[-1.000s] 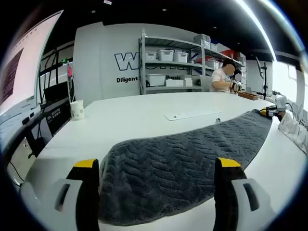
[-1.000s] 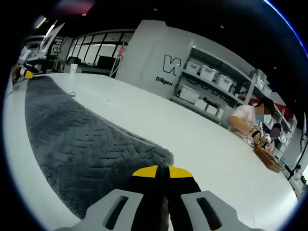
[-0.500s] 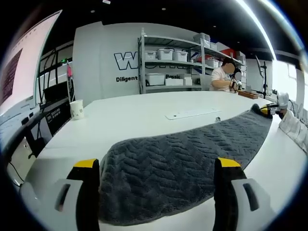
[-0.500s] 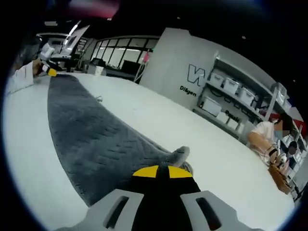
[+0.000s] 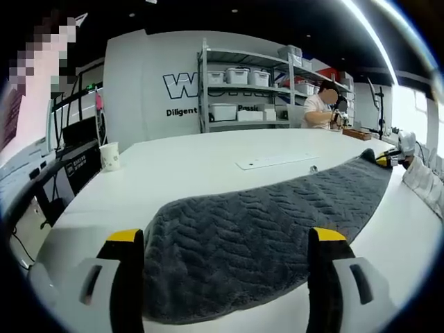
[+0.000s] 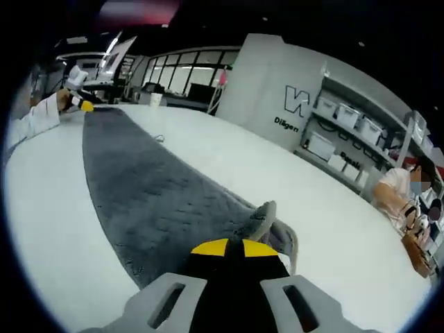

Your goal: Open the folded towel by lifting each exposed corner and separating the folded layers until the towel lies flat within the target outline without major curled edges

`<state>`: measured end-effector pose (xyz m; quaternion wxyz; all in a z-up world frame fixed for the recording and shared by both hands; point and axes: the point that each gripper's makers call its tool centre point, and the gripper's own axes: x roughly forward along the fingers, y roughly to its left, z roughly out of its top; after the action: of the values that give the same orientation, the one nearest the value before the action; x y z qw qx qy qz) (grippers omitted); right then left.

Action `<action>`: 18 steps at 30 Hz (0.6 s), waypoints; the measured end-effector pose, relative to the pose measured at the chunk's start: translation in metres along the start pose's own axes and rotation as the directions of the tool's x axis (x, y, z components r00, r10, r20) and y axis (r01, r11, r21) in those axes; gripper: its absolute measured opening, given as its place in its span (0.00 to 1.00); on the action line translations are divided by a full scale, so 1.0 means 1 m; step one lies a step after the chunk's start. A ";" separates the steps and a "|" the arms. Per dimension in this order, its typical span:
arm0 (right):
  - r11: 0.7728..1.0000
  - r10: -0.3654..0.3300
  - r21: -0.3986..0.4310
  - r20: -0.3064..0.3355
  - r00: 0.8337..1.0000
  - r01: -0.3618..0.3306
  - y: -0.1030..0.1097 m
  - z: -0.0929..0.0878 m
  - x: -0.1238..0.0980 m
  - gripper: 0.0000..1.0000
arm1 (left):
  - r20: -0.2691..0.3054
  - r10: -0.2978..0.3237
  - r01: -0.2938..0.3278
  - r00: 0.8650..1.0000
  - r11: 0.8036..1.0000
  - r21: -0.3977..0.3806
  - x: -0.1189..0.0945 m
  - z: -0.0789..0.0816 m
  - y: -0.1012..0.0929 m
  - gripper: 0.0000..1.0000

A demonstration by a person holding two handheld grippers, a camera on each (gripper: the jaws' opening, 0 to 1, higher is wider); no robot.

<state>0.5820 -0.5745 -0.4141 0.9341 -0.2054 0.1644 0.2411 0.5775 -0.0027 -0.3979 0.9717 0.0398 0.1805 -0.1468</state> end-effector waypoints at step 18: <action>0.994 0.097 0.037 0.046 0.994 -0.099 0.019 0.012 -0.007 0.09 | 0.004 0.016 -0.016 1.000 1.000 0.002 -0.001 0.001 0.002 0.95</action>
<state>0.5693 -0.5566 -0.4067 0.9284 -0.1733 0.1583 0.2880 0.5772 -0.0001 -0.3963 0.9732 0.0418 0.1781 -0.1393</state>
